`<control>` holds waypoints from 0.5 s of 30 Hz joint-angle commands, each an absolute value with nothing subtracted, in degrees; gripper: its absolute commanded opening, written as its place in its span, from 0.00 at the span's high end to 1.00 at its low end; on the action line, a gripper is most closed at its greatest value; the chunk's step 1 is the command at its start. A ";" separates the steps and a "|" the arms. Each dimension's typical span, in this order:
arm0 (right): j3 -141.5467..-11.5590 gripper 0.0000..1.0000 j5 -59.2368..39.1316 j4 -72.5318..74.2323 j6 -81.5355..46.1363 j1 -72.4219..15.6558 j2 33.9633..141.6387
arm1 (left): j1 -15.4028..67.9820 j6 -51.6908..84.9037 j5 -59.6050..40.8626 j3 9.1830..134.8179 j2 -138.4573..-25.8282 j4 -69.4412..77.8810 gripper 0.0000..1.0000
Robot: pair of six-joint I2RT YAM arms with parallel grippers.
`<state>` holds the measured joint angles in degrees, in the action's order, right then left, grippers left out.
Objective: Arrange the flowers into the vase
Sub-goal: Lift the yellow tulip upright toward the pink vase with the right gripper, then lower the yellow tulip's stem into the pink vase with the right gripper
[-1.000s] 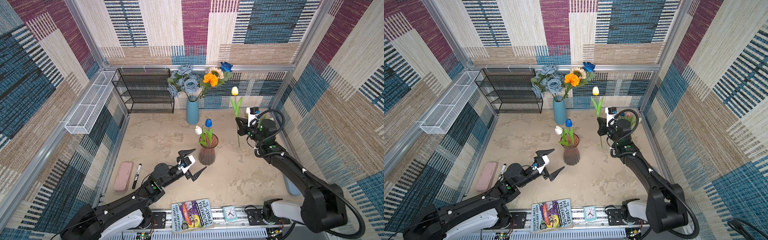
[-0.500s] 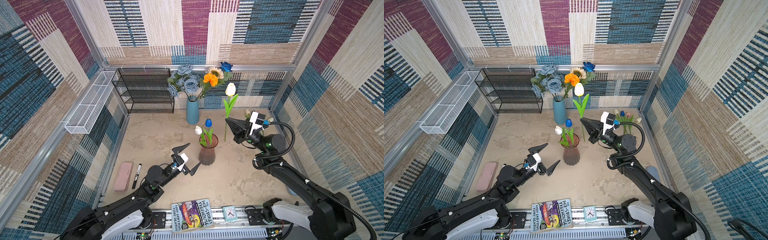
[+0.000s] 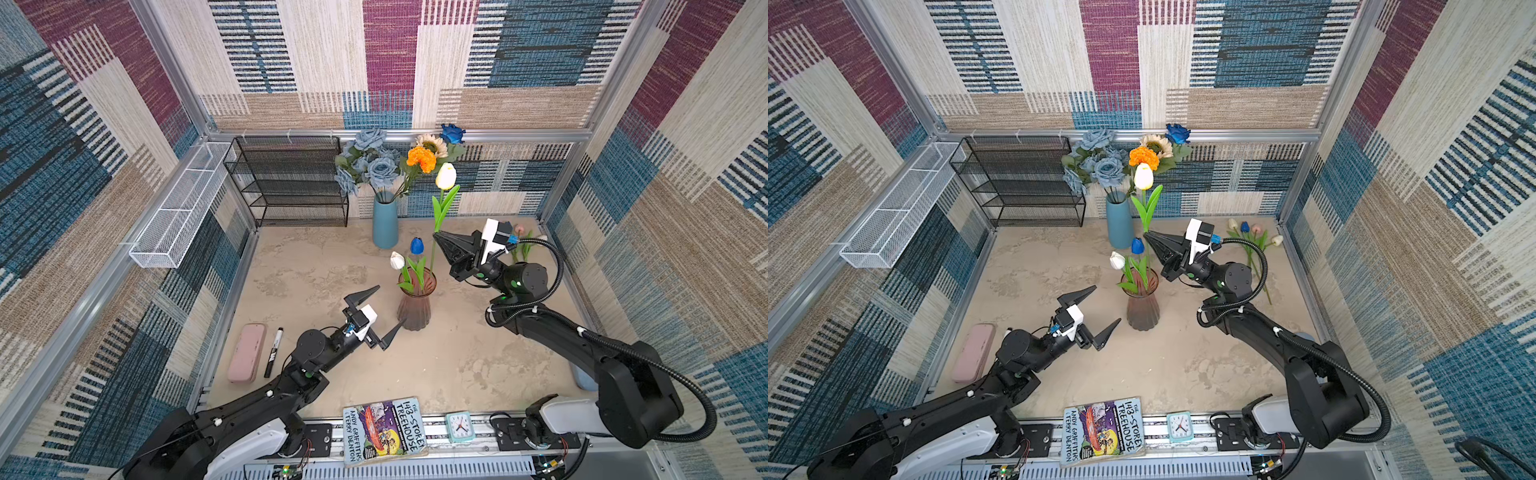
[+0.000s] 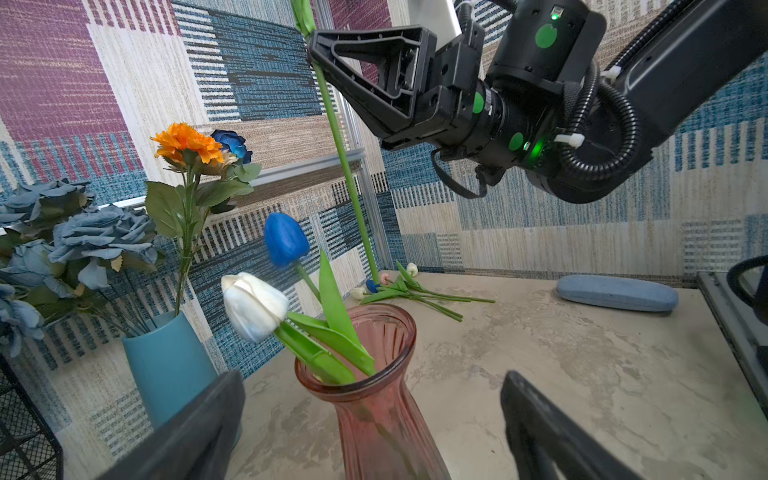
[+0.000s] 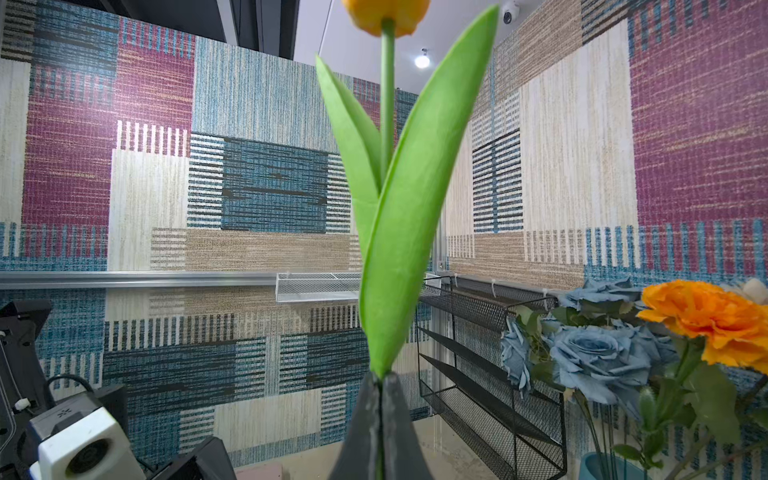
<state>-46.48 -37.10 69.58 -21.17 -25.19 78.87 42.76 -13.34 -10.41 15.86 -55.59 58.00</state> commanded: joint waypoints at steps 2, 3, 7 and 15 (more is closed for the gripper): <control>-45.40 1.00 -37.18 73.66 -22.47 -25.75 80.29 | 42.71 -12.31 -9.23 15.40 -56.06 59.32 0.01; -45.35 1.00 -37.31 73.37 -22.66 -25.80 80.63 | 42.71 -12.41 -9.23 15.46 -56.44 59.30 0.01; -44.15 1.00 -37.61 73.81 -22.92 -26.27 81.62 | 42.70 -12.35 -9.56 15.75 -57.66 59.84 0.01; -42.60 1.00 -38.98 76.35 -23.12 -27.23 84.69 | 42.63 -12.66 -10.48 16.52 -59.83 60.64 0.01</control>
